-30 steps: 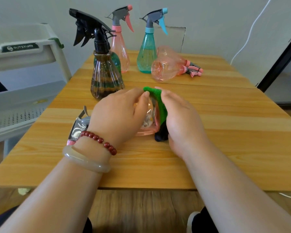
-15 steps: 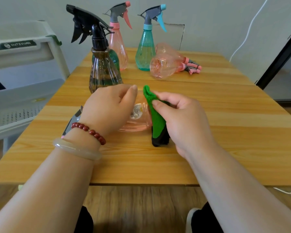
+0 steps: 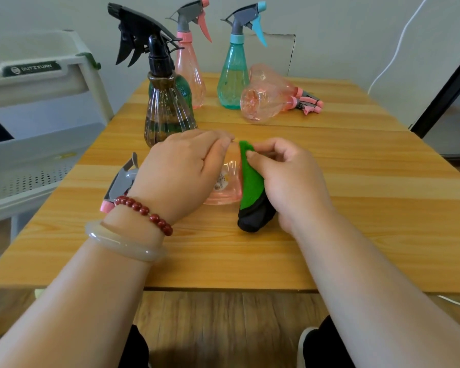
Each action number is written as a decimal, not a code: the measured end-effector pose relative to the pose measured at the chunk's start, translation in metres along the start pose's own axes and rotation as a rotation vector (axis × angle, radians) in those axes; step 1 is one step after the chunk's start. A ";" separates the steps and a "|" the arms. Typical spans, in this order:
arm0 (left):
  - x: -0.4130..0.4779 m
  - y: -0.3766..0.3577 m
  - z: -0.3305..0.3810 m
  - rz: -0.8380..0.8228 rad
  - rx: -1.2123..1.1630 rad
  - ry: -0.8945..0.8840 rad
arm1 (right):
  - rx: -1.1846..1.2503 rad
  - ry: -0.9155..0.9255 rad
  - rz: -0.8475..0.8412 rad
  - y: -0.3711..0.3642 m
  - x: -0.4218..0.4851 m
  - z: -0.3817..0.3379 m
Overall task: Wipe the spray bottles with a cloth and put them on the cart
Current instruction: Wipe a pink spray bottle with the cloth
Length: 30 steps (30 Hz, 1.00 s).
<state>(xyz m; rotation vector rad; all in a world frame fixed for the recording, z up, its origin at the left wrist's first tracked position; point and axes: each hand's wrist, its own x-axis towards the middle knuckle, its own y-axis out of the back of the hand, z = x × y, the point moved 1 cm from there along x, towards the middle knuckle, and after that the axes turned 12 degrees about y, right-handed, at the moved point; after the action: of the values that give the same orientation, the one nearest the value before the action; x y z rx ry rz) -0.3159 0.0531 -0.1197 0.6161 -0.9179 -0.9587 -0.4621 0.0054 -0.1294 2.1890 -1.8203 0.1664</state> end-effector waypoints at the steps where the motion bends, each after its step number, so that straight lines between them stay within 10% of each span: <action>1: -0.001 0.000 0.000 -0.001 -0.014 0.016 | -0.030 -0.032 -0.008 0.000 0.002 0.002; 30: 0.001 -0.005 0.000 0.008 -0.036 0.052 | -0.197 0.053 -0.091 0.006 0.015 -0.010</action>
<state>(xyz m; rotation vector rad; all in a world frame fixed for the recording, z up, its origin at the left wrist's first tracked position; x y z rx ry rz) -0.3177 0.0500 -0.1232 0.6041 -0.8550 -0.9462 -0.4647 -0.0066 -0.1154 2.1038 -1.6307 0.0247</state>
